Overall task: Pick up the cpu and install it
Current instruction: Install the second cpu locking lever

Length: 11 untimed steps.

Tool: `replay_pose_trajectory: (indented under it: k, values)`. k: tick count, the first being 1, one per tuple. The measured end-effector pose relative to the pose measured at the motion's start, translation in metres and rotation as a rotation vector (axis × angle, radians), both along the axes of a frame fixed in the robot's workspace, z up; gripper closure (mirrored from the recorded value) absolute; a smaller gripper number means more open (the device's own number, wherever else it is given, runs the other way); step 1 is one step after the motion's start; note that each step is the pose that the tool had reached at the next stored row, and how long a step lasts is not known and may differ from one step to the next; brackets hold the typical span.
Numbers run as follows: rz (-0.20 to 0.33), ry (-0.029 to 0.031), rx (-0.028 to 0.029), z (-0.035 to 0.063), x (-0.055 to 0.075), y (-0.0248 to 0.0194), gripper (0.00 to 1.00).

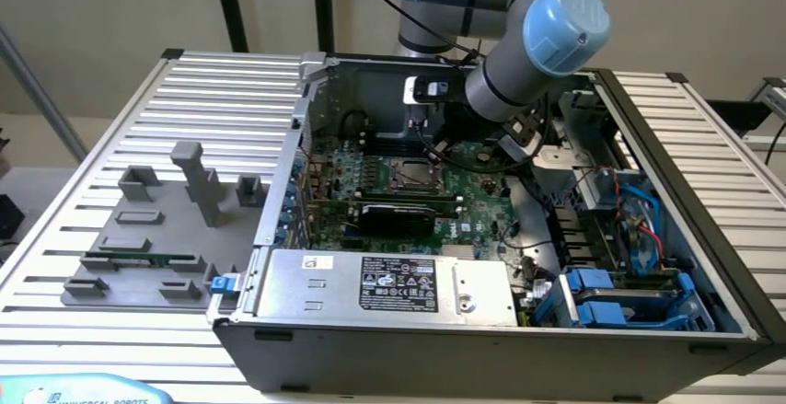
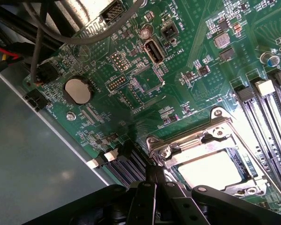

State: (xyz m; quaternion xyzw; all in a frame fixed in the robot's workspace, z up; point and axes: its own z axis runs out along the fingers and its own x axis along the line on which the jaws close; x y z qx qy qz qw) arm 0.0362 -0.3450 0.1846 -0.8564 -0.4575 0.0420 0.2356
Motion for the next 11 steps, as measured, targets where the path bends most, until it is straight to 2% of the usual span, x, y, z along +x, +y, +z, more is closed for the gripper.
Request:
replay_pose_trajectory:
  k: [11]
  values:
    - [0.0, 0.0, 0.0, 0.0, 0.0, 0.0, 0.89]
